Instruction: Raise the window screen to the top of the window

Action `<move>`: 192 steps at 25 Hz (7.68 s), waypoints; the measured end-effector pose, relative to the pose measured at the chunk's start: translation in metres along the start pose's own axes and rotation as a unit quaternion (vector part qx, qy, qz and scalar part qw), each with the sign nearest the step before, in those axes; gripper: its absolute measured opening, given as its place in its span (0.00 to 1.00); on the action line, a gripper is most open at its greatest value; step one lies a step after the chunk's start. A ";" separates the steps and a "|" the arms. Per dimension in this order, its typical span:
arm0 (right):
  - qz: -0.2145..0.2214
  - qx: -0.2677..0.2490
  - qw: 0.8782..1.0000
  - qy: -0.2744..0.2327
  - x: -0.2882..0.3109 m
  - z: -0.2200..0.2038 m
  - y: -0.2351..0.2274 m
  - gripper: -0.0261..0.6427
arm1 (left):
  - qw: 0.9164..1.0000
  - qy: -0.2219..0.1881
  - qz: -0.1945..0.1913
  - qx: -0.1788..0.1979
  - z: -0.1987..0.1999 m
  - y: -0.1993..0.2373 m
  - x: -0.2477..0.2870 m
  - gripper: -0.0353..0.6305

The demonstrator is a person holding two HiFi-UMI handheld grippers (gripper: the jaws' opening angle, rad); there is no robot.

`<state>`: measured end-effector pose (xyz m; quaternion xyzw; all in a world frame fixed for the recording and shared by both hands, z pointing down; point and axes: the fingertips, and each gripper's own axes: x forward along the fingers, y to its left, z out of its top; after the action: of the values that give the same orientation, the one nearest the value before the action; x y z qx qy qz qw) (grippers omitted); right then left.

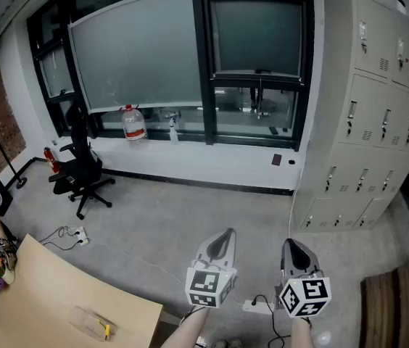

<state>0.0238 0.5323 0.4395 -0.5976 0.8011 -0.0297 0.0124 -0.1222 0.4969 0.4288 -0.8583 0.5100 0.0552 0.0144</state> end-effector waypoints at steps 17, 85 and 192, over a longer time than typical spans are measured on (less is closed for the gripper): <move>0.013 0.027 0.999 0.013 -0.013 -0.020 -0.024 0.05 | 1.000 0.010 -0.003 -0.001 -0.024 -0.016 0.002 0.06; -0.037 -0.103 0.993 -0.038 1.028 0.098 -0.472 0.05 | 0.998 -0.029 -0.028 0.045 -0.076 0.456 1.052 0.06; -0.236 -0.686 0.688 -0.019 1.244 0.796 -0.563 0.08 | 0.680 0.054 0.175 0.709 0.594 0.506 1.361 0.09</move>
<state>0.2514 -0.8452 -0.3003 -0.6095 0.4297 0.5375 -0.3937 0.0313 -0.8864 -0.2945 -0.4873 0.5376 -0.3681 0.5814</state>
